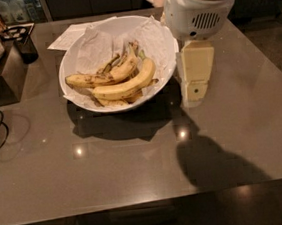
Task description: Pick banana from white bowl
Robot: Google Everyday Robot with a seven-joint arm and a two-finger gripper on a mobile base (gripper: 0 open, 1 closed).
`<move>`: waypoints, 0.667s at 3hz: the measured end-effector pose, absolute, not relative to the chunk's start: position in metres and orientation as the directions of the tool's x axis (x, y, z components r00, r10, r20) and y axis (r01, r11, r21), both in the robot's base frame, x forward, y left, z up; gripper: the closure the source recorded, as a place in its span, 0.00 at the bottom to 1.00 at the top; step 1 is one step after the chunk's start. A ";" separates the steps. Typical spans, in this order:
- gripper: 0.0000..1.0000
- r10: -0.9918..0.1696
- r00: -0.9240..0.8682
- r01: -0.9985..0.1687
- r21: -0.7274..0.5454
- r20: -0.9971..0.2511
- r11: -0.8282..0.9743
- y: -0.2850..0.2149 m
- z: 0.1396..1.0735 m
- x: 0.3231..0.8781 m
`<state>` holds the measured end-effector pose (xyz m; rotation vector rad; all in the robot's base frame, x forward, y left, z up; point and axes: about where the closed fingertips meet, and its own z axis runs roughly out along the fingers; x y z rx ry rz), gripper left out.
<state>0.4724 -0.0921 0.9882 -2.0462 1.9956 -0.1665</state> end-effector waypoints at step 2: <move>0.01 -0.987 0.133 -0.961 -0.256 -0.095 -0.105 -0.052 0.982 0.490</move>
Offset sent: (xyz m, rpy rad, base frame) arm 0.0215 0.0544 -0.0173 -0.0483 0.0803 0.1442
